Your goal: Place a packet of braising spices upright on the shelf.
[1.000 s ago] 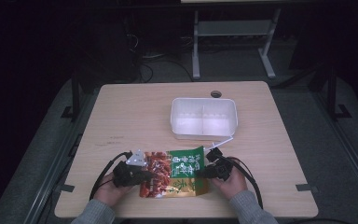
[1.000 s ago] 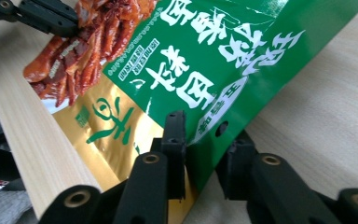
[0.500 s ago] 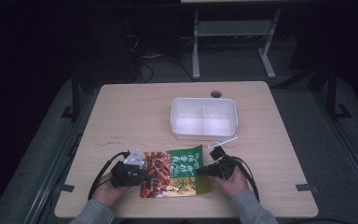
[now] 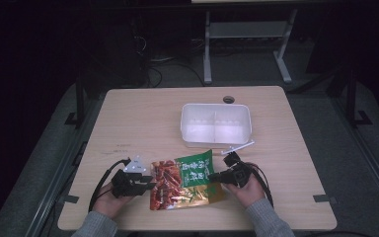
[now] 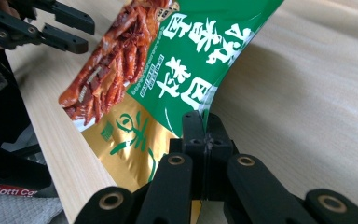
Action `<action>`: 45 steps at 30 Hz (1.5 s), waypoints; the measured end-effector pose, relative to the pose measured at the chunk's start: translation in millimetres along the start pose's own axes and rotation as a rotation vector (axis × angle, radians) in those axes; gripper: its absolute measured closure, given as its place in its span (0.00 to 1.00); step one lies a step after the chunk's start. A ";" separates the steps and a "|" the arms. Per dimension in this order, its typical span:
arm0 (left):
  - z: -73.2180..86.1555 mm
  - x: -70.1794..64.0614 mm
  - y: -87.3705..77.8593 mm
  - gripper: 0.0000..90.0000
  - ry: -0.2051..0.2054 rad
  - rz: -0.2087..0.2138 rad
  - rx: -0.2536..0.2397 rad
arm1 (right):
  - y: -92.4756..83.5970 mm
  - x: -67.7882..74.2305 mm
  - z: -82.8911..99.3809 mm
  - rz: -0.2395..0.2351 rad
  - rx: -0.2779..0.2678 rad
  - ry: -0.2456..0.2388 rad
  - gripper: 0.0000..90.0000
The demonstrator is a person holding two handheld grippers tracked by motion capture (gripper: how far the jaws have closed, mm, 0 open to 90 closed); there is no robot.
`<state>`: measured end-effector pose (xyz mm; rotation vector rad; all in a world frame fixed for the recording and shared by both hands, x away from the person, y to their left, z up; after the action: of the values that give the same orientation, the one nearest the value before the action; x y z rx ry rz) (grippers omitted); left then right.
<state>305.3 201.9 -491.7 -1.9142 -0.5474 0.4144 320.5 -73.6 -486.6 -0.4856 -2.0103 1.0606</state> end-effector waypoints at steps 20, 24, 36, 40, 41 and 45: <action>5.9 9.8 -5.8 0.67 -0.046 -0.020 -0.034 | -26.1 10.1 -12.9 -0.037 -0.026 -0.021 1.00; 7.4 12.1 -7.1 0.65 -0.052 -0.021 -0.041 | -34.3 14.4 -17.5 -0.043 -0.025 -0.029 1.00; 10.3 16.6 -7.9 0.62 -0.070 -0.025 -0.045 | -60.3 29.3 -36.0 -0.042 -0.015 -0.082 1.00; 10.8 17.5 -8.2 0.62 -0.072 -0.026 -0.046 | -66.3 32.9 -42.5 -0.041 -0.006 -0.093 1.00; 10.9 17.6 -8.3 0.62 -0.073 -0.026 -0.047 | -66.3 32.9 -42.5 -0.041 -0.006 -0.093 1.00; 11.7 18.9 -8.4 0.61 -0.077 -0.027 -0.049 | -71.2 36.7 -48.6 -0.039 0.000 -0.108 1.00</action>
<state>313.5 224.1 -489.2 -1.9420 -0.6379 0.4622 338.6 -66.3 -395.0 -0.3948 -2.1055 1.0841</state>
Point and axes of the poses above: each handheld gripper's, and its own axes: y roughly forward along the jaws, z roughly out of its underside, x roughly to its left, the point moved 6 cm from there along y, roughly forward along the jaws, and after that the axes turned 15 degrees about x, right-handed, at the moved point
